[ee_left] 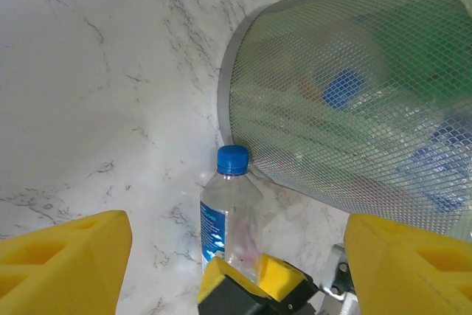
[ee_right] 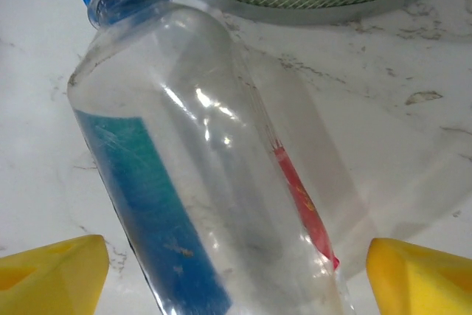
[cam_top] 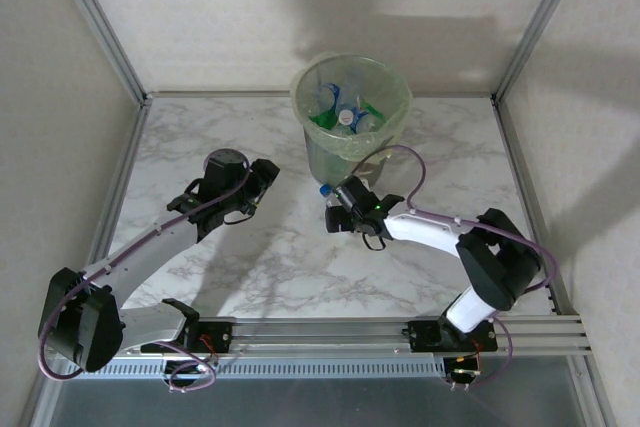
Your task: Put the plastic bottles in the bin
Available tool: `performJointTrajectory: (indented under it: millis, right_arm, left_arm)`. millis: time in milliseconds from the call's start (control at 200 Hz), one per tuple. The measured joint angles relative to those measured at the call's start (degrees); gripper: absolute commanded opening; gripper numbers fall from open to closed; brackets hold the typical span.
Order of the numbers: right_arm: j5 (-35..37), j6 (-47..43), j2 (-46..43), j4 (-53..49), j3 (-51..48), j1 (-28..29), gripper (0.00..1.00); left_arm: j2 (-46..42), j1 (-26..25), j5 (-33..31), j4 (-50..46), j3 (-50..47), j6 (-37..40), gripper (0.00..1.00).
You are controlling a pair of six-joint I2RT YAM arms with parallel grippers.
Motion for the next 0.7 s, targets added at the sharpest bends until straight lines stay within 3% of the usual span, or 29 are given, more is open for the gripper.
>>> performJointTrajectory:
  millis: [120,491,701]
  right_arm:
    - [0.81,-1.01,3.06,-0.20,2.47,1.40,0.83]
    - [3.28,-1.60,8.59,-1.68,6.27,4.72,0.53]
    - [4.81,-0.11,7.34,-4.04,6.54,7.39,0.46]
  left_arm:
    - [-0.81,0.48,-0.02,-0.07,-0.15,0.00,0.76]
    - [-2.29,0.85,0.00,-0.17,-1.18,-0.02,0.76]
    - [-2.29,0.92,0.00,-0.17,-1.49,-0.02,0.76]
